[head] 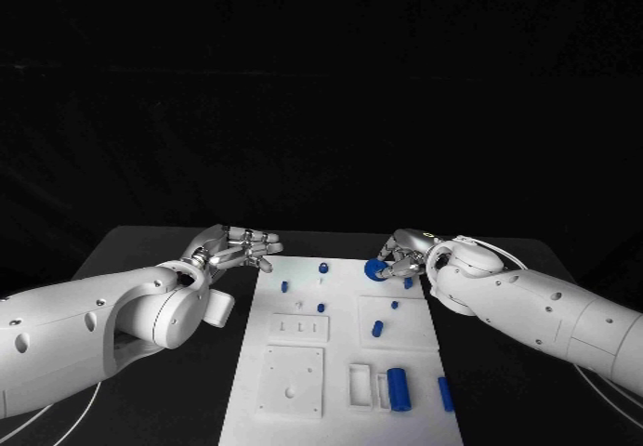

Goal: Assemble the parts on the task board

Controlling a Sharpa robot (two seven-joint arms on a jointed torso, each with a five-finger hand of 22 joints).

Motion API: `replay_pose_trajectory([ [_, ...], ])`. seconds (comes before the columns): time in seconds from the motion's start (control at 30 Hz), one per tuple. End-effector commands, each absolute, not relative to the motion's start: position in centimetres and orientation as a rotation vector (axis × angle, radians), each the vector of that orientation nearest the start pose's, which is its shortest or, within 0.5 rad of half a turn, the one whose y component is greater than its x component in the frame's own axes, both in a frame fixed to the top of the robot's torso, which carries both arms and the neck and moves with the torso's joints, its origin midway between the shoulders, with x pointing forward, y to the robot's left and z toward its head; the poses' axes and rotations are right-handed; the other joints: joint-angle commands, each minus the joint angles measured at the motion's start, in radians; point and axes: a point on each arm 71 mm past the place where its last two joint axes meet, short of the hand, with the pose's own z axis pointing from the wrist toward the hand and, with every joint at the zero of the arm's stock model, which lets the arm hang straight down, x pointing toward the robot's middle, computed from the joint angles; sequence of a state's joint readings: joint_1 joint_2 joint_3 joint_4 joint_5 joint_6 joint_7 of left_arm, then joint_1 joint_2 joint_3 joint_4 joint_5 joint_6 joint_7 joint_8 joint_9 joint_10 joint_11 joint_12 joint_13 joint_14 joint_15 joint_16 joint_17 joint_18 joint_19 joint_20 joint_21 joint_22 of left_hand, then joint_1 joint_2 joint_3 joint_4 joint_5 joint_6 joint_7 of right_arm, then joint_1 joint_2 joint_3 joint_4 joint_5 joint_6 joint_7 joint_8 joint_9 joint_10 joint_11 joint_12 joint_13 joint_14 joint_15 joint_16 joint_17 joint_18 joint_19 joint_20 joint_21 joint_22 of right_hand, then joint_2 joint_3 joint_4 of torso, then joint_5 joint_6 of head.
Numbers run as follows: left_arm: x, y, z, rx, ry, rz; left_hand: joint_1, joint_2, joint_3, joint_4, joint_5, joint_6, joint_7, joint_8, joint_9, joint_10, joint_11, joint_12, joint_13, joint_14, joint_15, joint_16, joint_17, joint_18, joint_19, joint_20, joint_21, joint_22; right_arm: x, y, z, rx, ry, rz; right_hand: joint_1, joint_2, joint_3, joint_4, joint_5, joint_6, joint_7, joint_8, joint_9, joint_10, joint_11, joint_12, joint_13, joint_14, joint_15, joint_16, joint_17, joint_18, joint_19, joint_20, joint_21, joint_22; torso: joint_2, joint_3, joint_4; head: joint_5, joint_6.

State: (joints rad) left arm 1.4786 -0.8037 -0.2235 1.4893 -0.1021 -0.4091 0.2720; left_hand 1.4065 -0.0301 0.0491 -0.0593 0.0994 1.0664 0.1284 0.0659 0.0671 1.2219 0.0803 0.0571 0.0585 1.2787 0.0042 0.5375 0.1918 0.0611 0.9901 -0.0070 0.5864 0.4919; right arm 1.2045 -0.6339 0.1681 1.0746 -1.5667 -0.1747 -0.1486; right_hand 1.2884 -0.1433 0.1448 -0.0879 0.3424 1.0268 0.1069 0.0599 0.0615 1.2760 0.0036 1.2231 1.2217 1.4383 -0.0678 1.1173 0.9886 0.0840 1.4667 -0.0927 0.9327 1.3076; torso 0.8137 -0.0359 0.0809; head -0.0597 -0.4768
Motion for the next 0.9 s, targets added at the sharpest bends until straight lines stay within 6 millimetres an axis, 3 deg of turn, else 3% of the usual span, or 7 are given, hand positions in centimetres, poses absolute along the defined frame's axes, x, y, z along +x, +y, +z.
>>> replay_pose_trajectory([
  [0.03,51.9,20.5,-11.1,-0.862,1.476,-1.351,0.009,-0.001,-0.007,-0.003,0.0,-0.006,0.0,-0.003,-0.001,-0.007,0.003,0.001,0.001,-0.002,0.007,0.001,-0.001,-0.003,0.006,0.0,-0.004,0.0,58.0,-23.6,-15.9,-0.053,1.68,0.344,0.003,-0.005,-0.011,0.007,0.001,0.002,0.004,0.002,0.001,0.002,0.005,0.001,0.001,0.003,0.003,-0.002,0.002,0.001,0.051,0.007,0.003,0.114,0.001,-0.0003,-0.0006,0.002,0.0],
  [0.2,51.9,20.5,-11.1,-0.863,1.478,-1.35,0.009,-0.001,-0.007,-0.003,0.0,-0.006,0.0,-0.003,-0.001,-0.007,0.003,0.001,0.001,-0.002,0.007,0.001,-0.001,-0.003,0.006,0.0,-0.004,0.0,57.9,-23.4,-16.0,-0.075,1.679,0.332,0.006,-0.004,-0.006,0.008,0.004,0.013,0.002,0.002,0.001,0.003,0.004,0.002,0.002,0.003,0.002,0.0,0.005,0.001,0.052,0.006,0.005,0.115,0.0,0.0003,-0.0006,0.002,0.002],
  [0.4,51.9,20.4,-11.1,-0.862,1.479,-1.35,0.012,0.0,-0.006,-0.004,0.003,-0.006,0.0,-0.003,0.0,-0.008,0.003,0.001,0.001,-0.002,0.007,0.0,-0.001,-0.003,0.006,0.0,-0.004,0.002,57.7,-23.0,-16.1,-0.116,1.662,0.305,-0.011,-0.001,0.051,0.0,0.009,0.066,-0.011,0.002,0.002,0.023,-0.006,0.025,0.025,0.005,-0.004,0.006,0.016,-0.004,0.053,0.001,0.014,0.116,0.0,-0.0007,-0.0009,-0.001,-0.003],
  [0.5,51.9,20.4,-11.1,-0.862,1.479,-1.351,0.012,0.0,-0.006,-0.004,0.003,-0.006,0.0,-0.003,0.0,-0.008,0.003,0.001,0.001,-0.002,0.007,0.0,-0.001,-0.003,0.006,0.0,-0.004,0.002,57.6,-22.8,-16.1,-0.127,1.643,0.288,-0.02,-0.001,0.093,0.0,-0.011,0.081,-0.016,0.002,0.002,0.028,-0.011,0.027,0.03,0.006,-0.007,0.007,0.019,-0.007,0.053,-0.003,0.016,0.116,0.0,-0.0003,-0.0006,0.0,-0.001],
  [0.7,51.9,20.4,-11.1,-0.861,1.479,-1.351,0.013,0.0,-0.005,-0.005,0.01,-0.005,0.0,-0.003,0.0,-0.008,0.003,0.001,0.001,-0.002,0.006,0.001,-0.001,-0.003,0.005,-0.001,-0.003,0.003,57.3,-22.1,-15.7,-0.13,1.601,0.278,-0.035,-0.004,0.144,-0.002,-0.01,0.105,-0.023,0.002,0.003,0.037,-0.014,0.033,0.04,0.007,-0.01,0.009,0.023,-0.01,0.054,-0.007,0.023,0.117,-0.001,0.0004,-0.0011,0.001,0.003],
  [0.9,51.9,20.5,-11.1,-0.86,1.477,-1.351,0.013,-0.001,-0.004,-0.006,0.011,-0.004,0.0,-0.002,0.0,-0.008,0.003,0.001,0.001,-0.002,0.006,0.0,-0.001,-0.003,0.005,-0.001,-0.002,0.004,56.7,-21.2,-14.9,-0.133,1.524,0.279,-0.042,-0.012,0.159,0.0,-0.01,0.118,-0.027,0.003,0.003,0.044,-0.016,0.037,0.045,0.008,-0.012,0.011,0.025,-0.012,0.056,-0.009,0.033,0.119,0.0,0.0001,-0.001,0.0,0.004],
])
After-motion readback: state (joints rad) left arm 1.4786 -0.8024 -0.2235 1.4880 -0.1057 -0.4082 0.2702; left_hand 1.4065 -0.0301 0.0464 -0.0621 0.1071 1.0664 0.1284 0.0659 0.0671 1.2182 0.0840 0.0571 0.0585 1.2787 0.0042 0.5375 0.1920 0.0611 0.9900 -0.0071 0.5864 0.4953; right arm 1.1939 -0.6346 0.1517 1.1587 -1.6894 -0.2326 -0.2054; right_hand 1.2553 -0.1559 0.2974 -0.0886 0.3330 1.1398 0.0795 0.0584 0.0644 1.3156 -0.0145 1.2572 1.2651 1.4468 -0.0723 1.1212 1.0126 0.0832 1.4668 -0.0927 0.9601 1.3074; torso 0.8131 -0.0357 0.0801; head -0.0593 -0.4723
